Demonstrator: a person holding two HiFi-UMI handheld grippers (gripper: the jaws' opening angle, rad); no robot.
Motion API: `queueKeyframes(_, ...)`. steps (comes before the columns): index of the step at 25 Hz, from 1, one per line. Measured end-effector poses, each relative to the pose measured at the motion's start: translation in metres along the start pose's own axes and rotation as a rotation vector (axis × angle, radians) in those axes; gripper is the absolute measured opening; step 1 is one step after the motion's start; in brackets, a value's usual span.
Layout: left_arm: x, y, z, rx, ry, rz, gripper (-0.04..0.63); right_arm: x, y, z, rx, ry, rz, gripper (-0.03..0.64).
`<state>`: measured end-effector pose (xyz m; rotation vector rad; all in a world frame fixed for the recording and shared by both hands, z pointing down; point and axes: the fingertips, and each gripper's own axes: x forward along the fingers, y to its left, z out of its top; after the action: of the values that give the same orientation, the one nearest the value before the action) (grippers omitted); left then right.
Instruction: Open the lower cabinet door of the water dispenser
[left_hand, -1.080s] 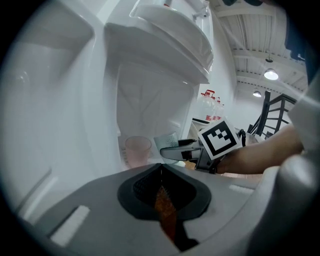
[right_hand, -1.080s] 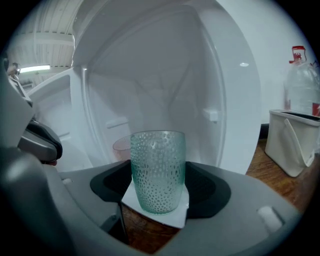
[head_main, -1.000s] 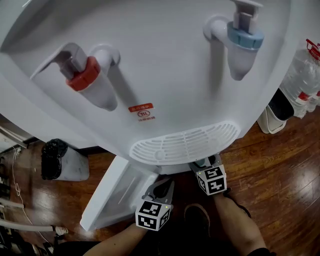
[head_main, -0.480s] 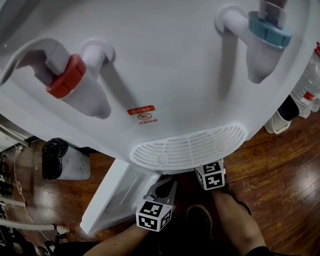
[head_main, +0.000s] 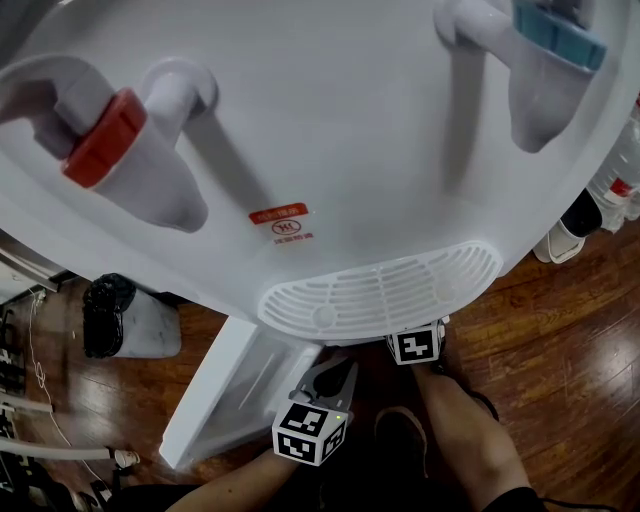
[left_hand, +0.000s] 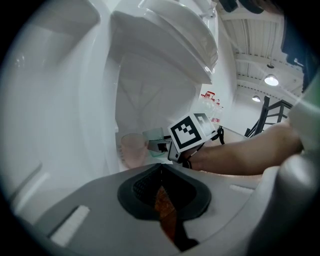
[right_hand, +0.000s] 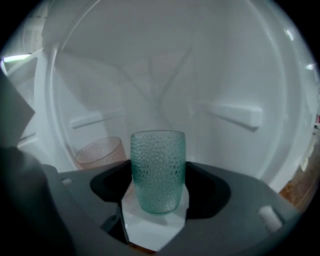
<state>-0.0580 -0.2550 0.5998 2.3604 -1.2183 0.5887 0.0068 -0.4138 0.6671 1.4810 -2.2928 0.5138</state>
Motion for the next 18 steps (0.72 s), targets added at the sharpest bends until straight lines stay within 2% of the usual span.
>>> queueKeyframes(5, -0.002, 0.001, -0.001, 0.0, 0.0, -0.003, 0.0, -0.003, -0.003, -0.012, -0.001, -0.008, -0.018, 0.33)
queueKeyframes(13, -0.001, -0.007, -0.002, 0.001, 0.004, -0.012, 0.0, -0.018, -0.001, -0.031, -0.026, -0.022, 0.007, 0.33)
queueKeyframes(18, 0.0, -0.01, -0.003, -0.006, 0.003, -0.013, 0.0, -0.02, 0.003, -0.043, -0.046, 0.013, 0.025, 0.328)
